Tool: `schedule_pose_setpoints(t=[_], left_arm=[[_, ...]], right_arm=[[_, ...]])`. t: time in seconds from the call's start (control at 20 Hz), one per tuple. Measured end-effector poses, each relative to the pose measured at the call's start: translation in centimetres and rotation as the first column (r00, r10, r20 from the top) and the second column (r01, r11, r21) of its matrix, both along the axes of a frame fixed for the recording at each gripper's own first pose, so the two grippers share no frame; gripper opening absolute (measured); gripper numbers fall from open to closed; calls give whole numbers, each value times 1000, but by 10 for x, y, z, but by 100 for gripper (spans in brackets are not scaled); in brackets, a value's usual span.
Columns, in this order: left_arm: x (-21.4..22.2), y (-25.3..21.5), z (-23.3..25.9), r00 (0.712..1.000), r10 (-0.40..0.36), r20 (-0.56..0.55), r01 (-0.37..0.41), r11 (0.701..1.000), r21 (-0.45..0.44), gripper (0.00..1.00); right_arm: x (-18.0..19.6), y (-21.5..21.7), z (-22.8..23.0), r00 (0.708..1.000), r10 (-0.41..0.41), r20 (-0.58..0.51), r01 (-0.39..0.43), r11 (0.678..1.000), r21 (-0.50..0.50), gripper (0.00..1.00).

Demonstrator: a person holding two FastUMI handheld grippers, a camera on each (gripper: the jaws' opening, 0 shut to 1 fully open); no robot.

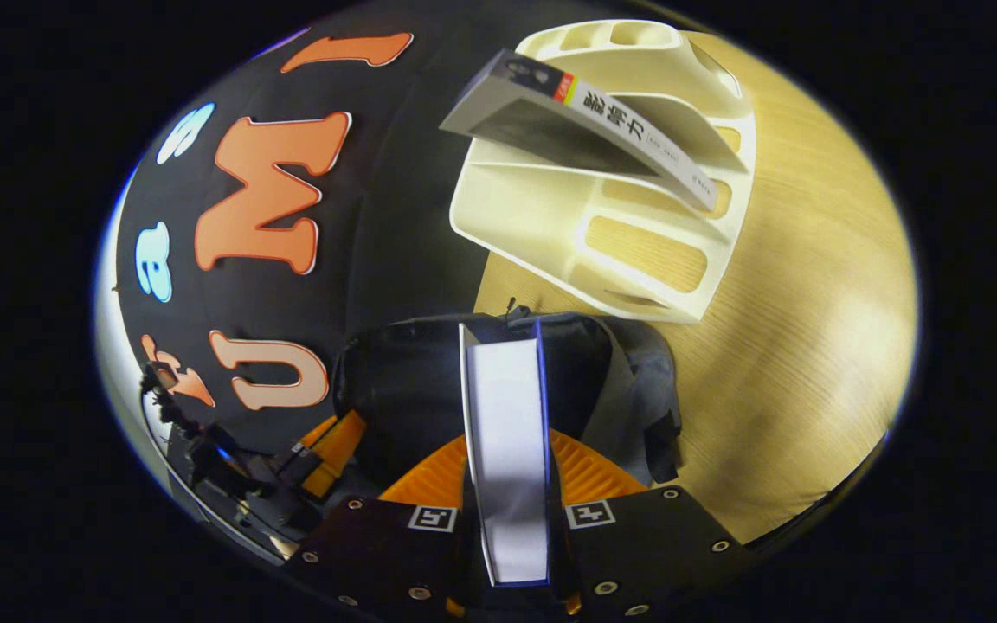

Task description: Open the schoolbag, grab two books from the bookshelf and put them into the schoolbag.

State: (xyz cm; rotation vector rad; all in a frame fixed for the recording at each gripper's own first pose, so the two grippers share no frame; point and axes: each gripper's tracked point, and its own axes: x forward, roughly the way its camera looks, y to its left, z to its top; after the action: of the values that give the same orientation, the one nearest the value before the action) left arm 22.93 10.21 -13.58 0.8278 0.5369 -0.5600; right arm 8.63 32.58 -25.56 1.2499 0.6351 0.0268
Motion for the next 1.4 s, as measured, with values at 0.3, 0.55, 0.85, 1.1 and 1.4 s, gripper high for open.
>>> schedule_pose_setpoints(t=[0.3, 0.55, 0.85, 1.1, 1.4], left_arm=[[-4, 1, 1, 1000, -6, 8, 6, 1000, -1, 0], [-14, -3, 0, 999, -43, 25, 43, 999, 22, 1], [-10, 1, -9, 999, -47, 27, 46, 998, 40, 1], [-5, 9, -17, 1000, -20, 2, 20, 1000, 15, 1], [-3, 18, -23, 999, 11, -40, -13, 999, -53, 1]], right_arm=[[50, 31, -18, 999, -53, 11, 53, 998, 24, 31], [79, 48, -28, 994, -112, 11, 111, 993, 45, 31], [100, 65, -46, 990, -134, -30, 136, 989, 57, 35], [85, 64, -63, 984, -93, -151, 99, 995, 32, 68], [56, 36, -55, 981, -76, -180, 72, 997, -31, 97]])
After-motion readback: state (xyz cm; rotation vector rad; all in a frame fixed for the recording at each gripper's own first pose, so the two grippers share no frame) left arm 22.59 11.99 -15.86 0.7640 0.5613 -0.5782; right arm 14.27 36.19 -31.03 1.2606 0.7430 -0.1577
